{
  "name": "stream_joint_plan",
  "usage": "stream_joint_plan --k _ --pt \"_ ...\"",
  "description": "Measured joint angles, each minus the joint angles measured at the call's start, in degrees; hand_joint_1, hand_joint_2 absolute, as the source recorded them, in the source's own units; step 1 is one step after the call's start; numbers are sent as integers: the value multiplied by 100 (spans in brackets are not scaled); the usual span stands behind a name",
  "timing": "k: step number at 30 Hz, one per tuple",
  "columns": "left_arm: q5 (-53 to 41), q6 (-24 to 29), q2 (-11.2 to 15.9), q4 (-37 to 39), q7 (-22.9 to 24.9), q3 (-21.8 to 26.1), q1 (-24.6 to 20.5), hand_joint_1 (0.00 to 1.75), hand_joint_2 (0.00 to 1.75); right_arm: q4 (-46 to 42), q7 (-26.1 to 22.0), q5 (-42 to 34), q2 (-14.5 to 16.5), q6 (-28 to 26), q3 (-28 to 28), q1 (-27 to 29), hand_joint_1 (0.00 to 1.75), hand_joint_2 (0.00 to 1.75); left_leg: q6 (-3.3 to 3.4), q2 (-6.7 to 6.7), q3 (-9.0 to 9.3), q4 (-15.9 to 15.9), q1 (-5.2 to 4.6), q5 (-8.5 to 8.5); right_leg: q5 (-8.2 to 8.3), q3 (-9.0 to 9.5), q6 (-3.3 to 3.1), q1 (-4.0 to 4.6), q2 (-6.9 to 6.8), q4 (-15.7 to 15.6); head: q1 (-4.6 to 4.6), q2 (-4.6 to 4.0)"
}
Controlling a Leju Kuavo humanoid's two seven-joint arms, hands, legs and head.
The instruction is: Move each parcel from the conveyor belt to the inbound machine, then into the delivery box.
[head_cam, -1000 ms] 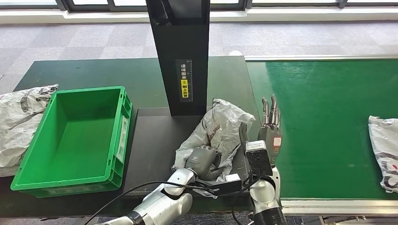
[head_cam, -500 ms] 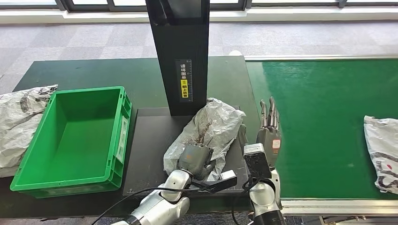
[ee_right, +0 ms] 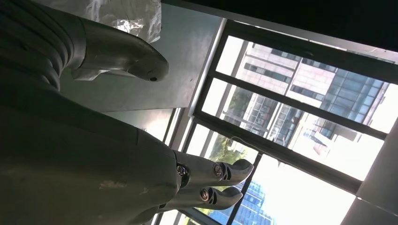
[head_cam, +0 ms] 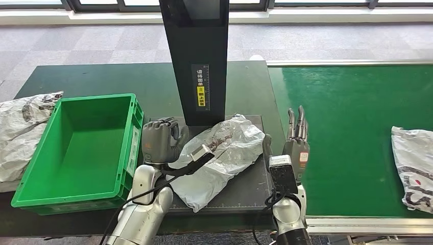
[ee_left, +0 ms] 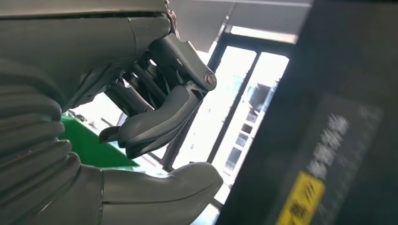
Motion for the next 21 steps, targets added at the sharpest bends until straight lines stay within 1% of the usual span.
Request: stream_joint_plan --k 5,14,15,18,19,21 --pt "103 0 36 -519 -186 295 123 175 175 0 0 -35 -2 -51 0 4 0 175 0 -2 0 0 0 0 0 0 0 0 -3 -1 0 0" --pt "142 0 58 -909 -264 489 217 175 175 0 0 -38 -1 -58 0 5 0 175 0 -3 0 0 0 0 0 0 0 1 -4 0 0 0" --pt "163 0 62 -964 -277 511 231 167 175 0 0 -37 -1 -55 0 5 0 175 0 -3 0 0 0 0 0 0 0 0 -4 0 -1 0" --pt "261 0 72 -1120 -333 574 270 36 175 0 0 -23 -1 -47 0 7 0 175 0 -3 0 0 0 0 0 0 0 1 -4 0 -1 0" --pt "339 0 74 -1145 -375 597 278 0 175 0 0 -10 -1 -46 0 8 0 175 0 -3 0 0 0 0 0 0 0 1 -4 -1 -1 0" --pt "576 0 77 -1135 -490 643 284 0 175 0 0 17 -1 -43 -2 15 0 175 0 -3 0 0 0 0 -1 -1 0 1 -4 -1 -2 0"
